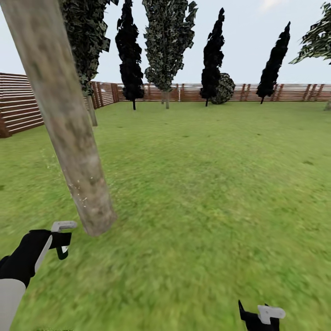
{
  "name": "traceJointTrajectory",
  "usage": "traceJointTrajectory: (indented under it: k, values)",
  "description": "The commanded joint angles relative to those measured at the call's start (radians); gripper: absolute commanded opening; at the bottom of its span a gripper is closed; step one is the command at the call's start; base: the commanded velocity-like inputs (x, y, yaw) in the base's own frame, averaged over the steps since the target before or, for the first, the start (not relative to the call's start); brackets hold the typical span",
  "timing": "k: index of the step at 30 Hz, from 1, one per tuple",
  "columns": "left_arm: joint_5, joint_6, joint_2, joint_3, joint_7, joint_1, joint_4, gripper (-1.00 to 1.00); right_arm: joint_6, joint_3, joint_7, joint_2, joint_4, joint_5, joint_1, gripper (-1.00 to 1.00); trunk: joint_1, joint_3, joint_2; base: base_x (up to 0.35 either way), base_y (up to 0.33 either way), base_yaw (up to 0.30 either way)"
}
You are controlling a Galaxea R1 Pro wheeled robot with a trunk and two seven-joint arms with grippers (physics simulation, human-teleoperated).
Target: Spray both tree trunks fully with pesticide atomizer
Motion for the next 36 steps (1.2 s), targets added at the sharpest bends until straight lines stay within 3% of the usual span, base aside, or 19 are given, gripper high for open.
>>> traceJointTrajectory:
  k: [1,7,10,30,36]
  values:
    - [-0.005,0.005,-0.001,0.002,-0.006,-0.001,-0.001,-1.00,-0.004,-0.008,0.010,0.001,0.001,0.000,-0.001,1.00,0.000,-0.001,0.000,0.154,-0.253,0.277]
    - [-0.005,0.006,-0.002,0.002,-0.006,-0.001,-0.001,-1.00,-0.004,-0.008,0.010,0.001,0.001,0.000,-0.001,1.00,0.000,-0.001,0.000,0.040,-0.057,0.277]
    - [-0.007,0.005,-0.015,0.001,-0.006,-0.001,-0.001,-1.00,-0.004,-0.008,0.010,0.001,0.001,0.000,-0.001,1.00,0.000,-0.001,0.000,0.111,-0.120,0.239]
    - [-0.008,0.005,-0.019,0.002,-0.006,-0.001,-0.001,-1.00,-0.004,-0.008,0.011,0.001,0.001,0.000,-0.001,1.00,0.000,-0.001,0.000,0.189,-0.206,0.009]
    - [-0.008,0.005,-0.019,0.002,-0.006,-0.001,-0.001,-1.00,-0.004,-0.008,0.010,0.001,0.001,0.000,-0.001,1.00,0.000,-0.001,0.000,0.164,-0.231,0.218]
